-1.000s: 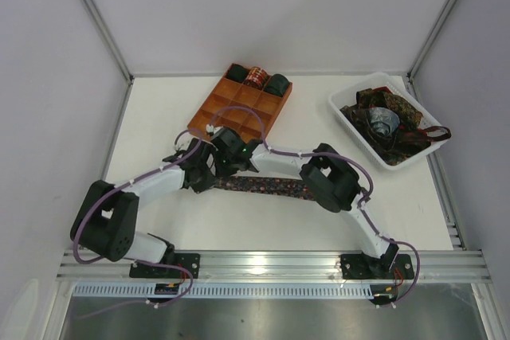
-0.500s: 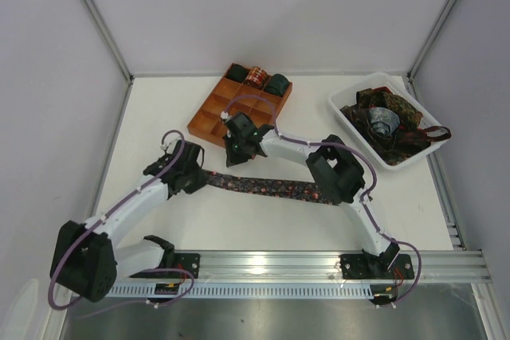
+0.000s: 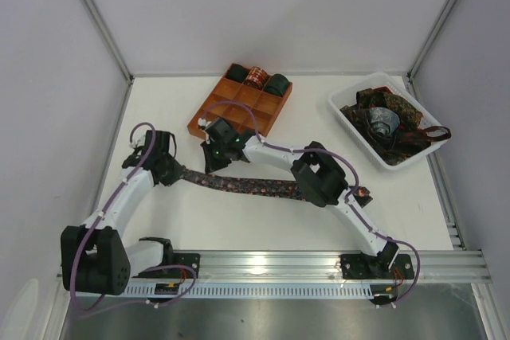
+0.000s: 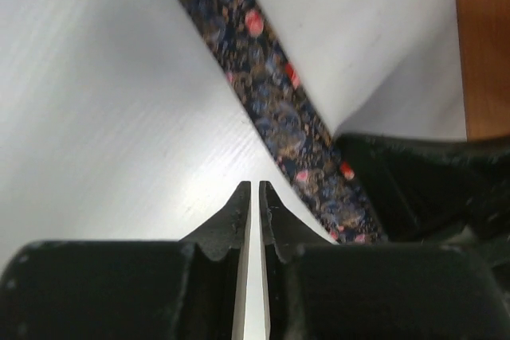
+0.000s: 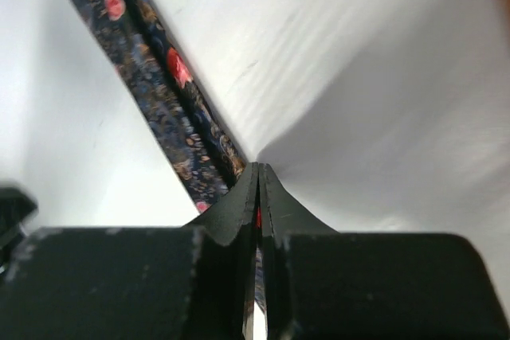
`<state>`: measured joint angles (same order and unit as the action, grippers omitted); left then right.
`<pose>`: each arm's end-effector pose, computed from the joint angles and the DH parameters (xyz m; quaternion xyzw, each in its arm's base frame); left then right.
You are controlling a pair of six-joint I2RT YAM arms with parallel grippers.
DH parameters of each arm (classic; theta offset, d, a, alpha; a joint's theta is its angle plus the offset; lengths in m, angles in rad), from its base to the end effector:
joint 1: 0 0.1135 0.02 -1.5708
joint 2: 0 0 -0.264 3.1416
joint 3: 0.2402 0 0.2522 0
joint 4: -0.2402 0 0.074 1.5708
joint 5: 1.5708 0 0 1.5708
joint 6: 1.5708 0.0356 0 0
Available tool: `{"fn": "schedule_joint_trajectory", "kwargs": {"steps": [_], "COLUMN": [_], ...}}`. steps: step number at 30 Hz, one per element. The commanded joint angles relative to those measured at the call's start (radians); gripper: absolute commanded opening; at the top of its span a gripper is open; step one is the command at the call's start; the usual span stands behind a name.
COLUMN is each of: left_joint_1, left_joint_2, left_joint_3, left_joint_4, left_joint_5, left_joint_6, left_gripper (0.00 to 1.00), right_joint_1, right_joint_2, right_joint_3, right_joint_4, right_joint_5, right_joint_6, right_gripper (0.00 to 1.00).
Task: Roll the ties
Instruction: Flatten the tie
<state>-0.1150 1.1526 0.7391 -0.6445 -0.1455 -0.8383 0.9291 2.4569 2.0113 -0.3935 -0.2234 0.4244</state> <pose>0.2140 -0.0195 0.2161 -0.3586 0.8958 -0.0536 0.2570 0.3193 0.4405 0.1481 -0.2703 0.8887 0.3038 0.2120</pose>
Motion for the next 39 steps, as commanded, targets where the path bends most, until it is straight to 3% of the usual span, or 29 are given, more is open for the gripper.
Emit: {"fn": "schedule_joint_trajectory", "kwargs": {"steps": [1,6,10,15,23,26,31,34,39], "left_joint_1": [0.063,0.074,0.071,0.015,0.005,0.006,0.009,0.023,0.112], "left_joint_2": [0.01,0.019,-0.037,-0.057,0.007,0.002,0.068,0.082,0.079], "left_joint_3": [0.057,0.039,-0.064,-0.204,-0.097,-0.054,0.029,0.045,0.046], "left_joint_4": [0.031,-0.007,-0.027,0.071,0.071,0.069,0.075,0.081,0.082], "left_joint_5": [0.009,0.006,0.065,0.129,0.104,0.069,0.075,0.096,0.17], "left_joint_6": [0.059,0.076,-0.001,-0.082,-0.033,0.008,0.094,0.123,0.16], "left_gripper": [0.12,0.06,0.11,0.13,0.16,0.23,0.24,0.28,0.35], "right_joint_1": [0.03,0.028,-0.035,-0.067,-0.018,-0.027,-0.056,-0.067,-0.067], "right_joint_2": [-0.012,-0.085,-0.035,-0.001,-0.051,-0.108,-0.185,-0.258,-0.374], "right_joint_3": [-0.08,-0.164,-0.01,0.023,-0.121,-0.157,-0.062,-0.043,-0.075], "right_joint_4": [-0.039,-0.001,-0.065,-0.094,-0.099,-0.096,-0.175,-0.26,-0.436], "right_joint_5": [-0.059,-0.013,-0.005,-0.048,-0.083,-0.057,0.022,0.059,0.222], "right_joint_6": [-0.03,-0.029,-0.007,0.022,-0.004,0.004,-0.07,-0.093,-0.165], "right_gripper": [0.03,0.04,0.08,0.08,0.1,0.19,0.29,0.33,0.5]}}
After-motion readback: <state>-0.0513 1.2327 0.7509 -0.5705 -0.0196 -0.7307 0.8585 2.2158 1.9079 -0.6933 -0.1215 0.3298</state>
